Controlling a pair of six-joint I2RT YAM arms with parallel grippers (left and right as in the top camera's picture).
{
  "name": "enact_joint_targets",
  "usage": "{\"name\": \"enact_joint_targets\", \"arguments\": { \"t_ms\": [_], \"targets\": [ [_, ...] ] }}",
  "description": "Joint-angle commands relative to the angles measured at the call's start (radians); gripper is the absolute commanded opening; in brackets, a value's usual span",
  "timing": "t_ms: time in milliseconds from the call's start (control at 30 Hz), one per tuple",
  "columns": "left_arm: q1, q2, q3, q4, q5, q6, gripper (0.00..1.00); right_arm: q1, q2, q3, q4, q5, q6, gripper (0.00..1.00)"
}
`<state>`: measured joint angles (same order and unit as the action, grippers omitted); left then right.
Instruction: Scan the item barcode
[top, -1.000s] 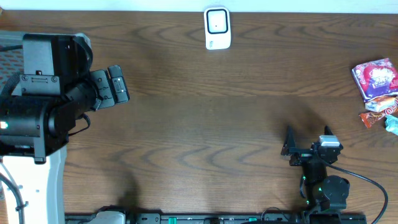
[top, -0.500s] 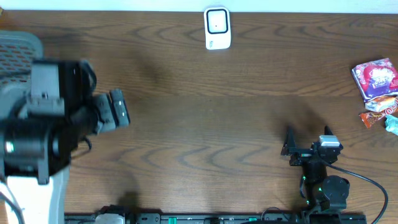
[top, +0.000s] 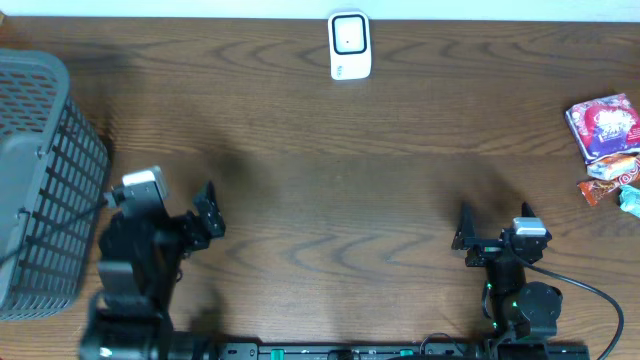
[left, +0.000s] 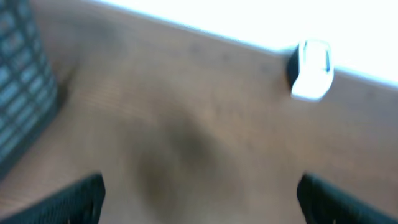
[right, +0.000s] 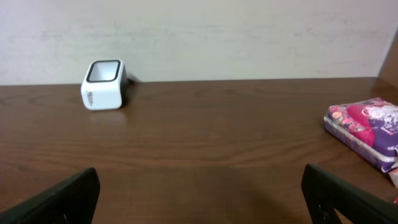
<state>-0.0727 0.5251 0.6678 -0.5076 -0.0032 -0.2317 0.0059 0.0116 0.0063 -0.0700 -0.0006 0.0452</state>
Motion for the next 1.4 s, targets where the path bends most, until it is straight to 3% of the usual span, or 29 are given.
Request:
{"name": "enact_joint_targets", "arguments": {
  "t_ms": [0, 333, 1367],
  "targets": [
    [0.004, -0.147, -0.205, 0.158, -0.005, 0.002, 0.98, 0.008, -0.006, -0.001, -0.005, -0.001, 0.013, 0.99],
    [0.004, -0.474, -0.6, 0.624, 0.015, 0.002, 0.98, 0.008, -0.006, -0.001, -0.005, -0.001, 0.013, 0.99],
    [0.004, -0.474, -0.6, 0.624, 0.015, 0.002, 0.98, 0.008, -0.006, -0.001, -0.005, -0.001, 0.013, 0.99]
  ]
}}
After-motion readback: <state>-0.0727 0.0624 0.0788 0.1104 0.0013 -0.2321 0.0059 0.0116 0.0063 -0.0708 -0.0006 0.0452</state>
